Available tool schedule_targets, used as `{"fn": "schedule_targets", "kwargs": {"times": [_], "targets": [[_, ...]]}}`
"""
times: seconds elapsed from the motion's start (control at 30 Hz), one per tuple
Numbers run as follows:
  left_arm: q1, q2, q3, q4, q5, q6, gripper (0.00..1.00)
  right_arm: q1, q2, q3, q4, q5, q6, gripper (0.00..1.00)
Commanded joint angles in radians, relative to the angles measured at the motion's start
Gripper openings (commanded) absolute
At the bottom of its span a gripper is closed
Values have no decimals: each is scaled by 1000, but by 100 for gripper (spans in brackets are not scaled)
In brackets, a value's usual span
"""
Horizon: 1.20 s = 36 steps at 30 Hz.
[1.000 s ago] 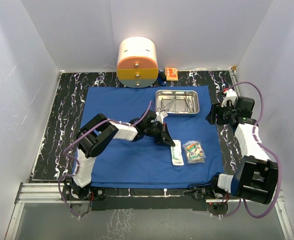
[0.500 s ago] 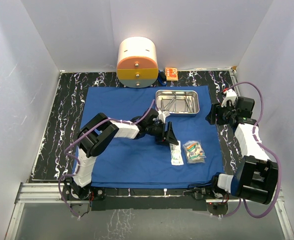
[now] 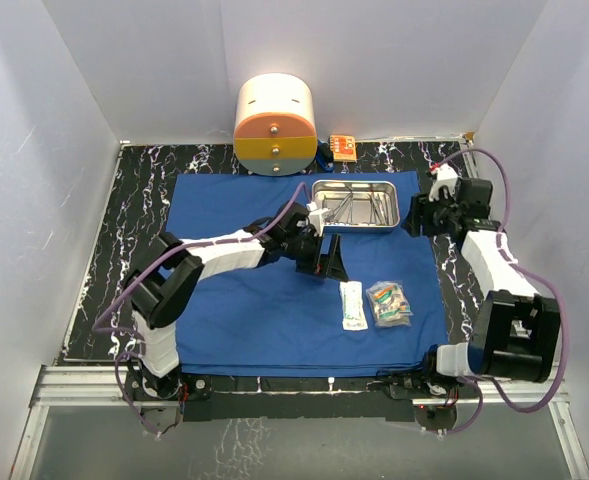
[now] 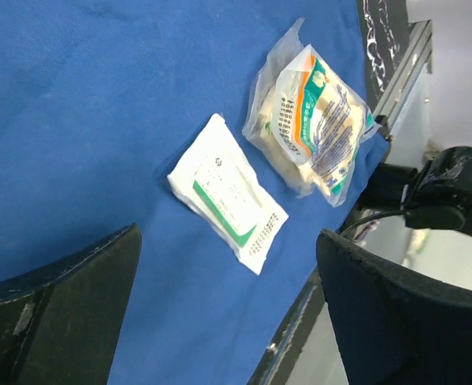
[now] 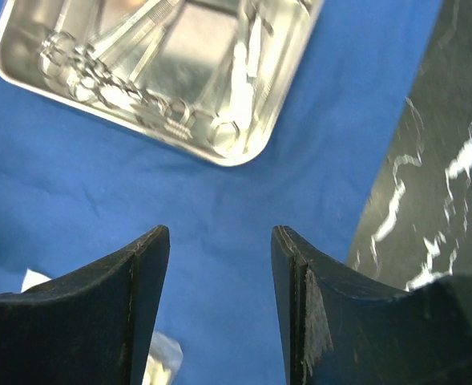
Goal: Open and lay out the surgical kit
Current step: Pick up the medical item from the container.
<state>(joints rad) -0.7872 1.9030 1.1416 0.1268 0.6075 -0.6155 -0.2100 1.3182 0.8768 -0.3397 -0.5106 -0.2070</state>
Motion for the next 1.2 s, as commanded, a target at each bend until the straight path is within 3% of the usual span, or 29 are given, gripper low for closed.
{"fn": "schedule_targets", "kwargs": {"times": [0.0,0.2,0.37,0.63,0.87,1.17], "targets": [[8,-142,51,-206,-80,286,90,112,58,125,128,53,27,51],[25,-220,80,-368,-243,586,92,238,240,291,156,95,113,51],[87,-249,112,-449,-306,716,95,317,411,411,181,159,172,51],[251,-285,108,-445,-213,708,96,420,645,603,151,319,213,48],[285,-307,86,-423,-181,693,96,455,782,730,78,414,234,45],[291,-307,78,-414,-170,689,96,464,859,777,57,469,249,39]]}}
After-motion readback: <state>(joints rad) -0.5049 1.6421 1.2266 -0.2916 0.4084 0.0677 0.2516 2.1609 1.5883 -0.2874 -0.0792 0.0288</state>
